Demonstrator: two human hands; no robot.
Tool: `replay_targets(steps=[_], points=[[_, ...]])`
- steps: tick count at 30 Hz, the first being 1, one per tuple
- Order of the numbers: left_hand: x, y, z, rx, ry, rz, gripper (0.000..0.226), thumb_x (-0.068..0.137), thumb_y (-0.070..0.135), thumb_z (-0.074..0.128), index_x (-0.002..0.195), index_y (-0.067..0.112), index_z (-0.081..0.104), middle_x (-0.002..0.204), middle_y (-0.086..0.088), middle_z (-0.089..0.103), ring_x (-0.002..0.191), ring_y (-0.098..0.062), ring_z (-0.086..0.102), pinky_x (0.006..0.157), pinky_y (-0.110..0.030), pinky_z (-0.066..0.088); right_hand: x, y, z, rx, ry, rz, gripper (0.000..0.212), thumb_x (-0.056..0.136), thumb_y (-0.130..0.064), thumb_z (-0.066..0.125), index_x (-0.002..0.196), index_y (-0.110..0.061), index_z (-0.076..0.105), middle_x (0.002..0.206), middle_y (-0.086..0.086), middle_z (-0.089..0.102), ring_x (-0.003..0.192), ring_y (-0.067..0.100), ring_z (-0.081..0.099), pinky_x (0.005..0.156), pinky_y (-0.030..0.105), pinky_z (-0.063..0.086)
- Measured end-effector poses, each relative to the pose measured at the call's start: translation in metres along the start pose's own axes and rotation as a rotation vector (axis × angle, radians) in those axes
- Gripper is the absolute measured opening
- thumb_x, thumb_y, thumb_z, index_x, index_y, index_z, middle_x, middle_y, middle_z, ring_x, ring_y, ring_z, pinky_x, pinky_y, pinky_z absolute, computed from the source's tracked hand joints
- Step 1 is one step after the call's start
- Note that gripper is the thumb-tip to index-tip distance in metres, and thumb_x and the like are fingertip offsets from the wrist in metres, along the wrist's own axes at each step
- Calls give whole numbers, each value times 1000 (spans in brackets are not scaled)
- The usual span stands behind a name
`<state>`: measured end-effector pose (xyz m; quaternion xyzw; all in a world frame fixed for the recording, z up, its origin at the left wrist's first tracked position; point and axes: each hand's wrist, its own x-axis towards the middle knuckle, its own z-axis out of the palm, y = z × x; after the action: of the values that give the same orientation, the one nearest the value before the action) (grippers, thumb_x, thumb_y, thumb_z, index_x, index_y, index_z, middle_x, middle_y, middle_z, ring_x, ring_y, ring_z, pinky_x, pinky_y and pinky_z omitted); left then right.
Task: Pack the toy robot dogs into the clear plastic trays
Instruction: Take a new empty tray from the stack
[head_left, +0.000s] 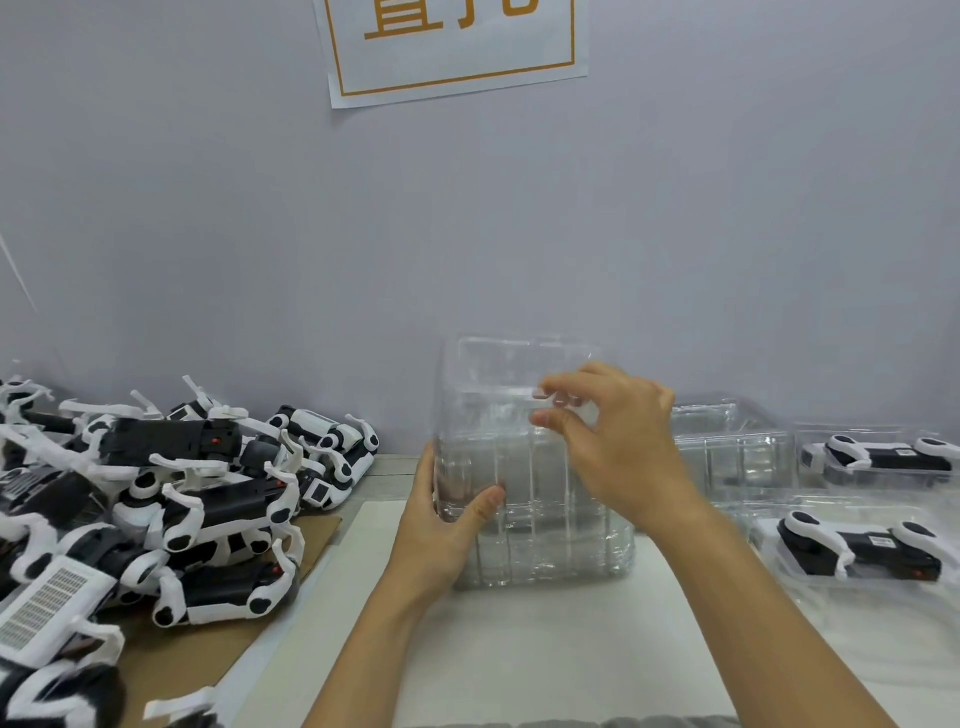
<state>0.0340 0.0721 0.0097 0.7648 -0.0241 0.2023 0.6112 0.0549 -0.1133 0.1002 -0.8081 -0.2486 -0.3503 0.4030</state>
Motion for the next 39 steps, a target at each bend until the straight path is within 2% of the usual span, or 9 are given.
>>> replay_targets(steps=[5, 8, 13, 16, 20, 25, 29, 34, 39], points=[[1, 0, 2, 120, 65, -51, 79, 80, 55, 73, 148, 35, 38, 130, 14, 63, 120, -3, 59, 103, -29, 47, 7, -16, -24, 198, 149, -29, 16, 83, -27, 78, 89, -39, 69, 85, -12, 67, 85, 6, 63, 98, 55, 40], [3, 1, 8, 176, 193, -112, 59, 84, 55, 70, 133, 34, 47, 117, 13, 67, 102, -2, 63, 83, -22, 46, 12, -22, -37, 303, 187, -27, 14, 84, -23, 77, 94, -31, 73, 84, -11, 69, 81, 2, 62, 94, 38, 48], [6, 3, 10, 201, 224, -210, 60, 83, 59, 68, 129, 28, 46, 121, 6, 61, 106, -9, 56, 87, -30, 42, 18, -29, -59, 570, 250, 33, 10, 90, -29, 69, 100, -28, 73, 81, -4, 68, 78, 14, 66, 79, 25, 53], [4, 8, 11, 251, 283, -81, 65, 79, 50, 78, 126, 33, 37, 127, 5, 43, 118, -16, 42, 99, -36, 41, 19, -29, -66, 765, 285, 164, 20, 92, -39, 62, 101, -25, 73, 79, -5, 67, 73, 13, 65, 71, 23, 50], [0, 21, 18, 453, 388, 375, 40, 77, 32, 84, 97, 28, 49, 99, 7, 45, 96, -16, 45, 82, -20, 37, 21, -27, -69, 1017, 255, 355, 33, 85, -50, 59, 99, -22, 70, 75, -7, 63, 71, 12, 62, 70, 27, 46], [-5, 31, 33, 563, 9, 492, 33, 90, 39, 70, 71, 16, 57, 66, 8, 55, 63, -11, 50, 61, -34, 47, 21, -20, -70, 1158, 225, 497, 30, 95, -47, 55, 98, -21, 71, 74, -7, 61, 70, 11, 62, 68, 26, 46], [-9, 22, 42, 728, -211, 357, 27, 94, 50, 60, 106, 25, 61, 100, 14, 52, 97, -6, 48, 88, -25, 45, 21, -18, -71, 1175, 212, 536, 30, 96, -47, 56, 98, -21, 71, 74, -7, 61, 70, 10, 63, 67, 25, 48], [-11, 11, 45, 750, -401, 218, 56, 95, 47, 59, 145, 42, 35, 130, 21, 29, 120, 0, 37, 100, -25, 42, 20, -17, -70, 1154, 186, 556, 32, 95, -48, 57, 102, -21, 72, 73, -9, 62, 72, 9, 64, 71, 27, 49], [-11, 0, 45, 728, -605, 110, 79, 99, 39, 57, 157, 47, 5, 159, 33, -15, 147, 7, -18, 121, -32, 9, 19, -18, -68, 1128, 154, 551, 31, 94, -47, 58, 103, -21, 72, 73, -9, 63, 73, 9, 65, 70, 27, 47]])
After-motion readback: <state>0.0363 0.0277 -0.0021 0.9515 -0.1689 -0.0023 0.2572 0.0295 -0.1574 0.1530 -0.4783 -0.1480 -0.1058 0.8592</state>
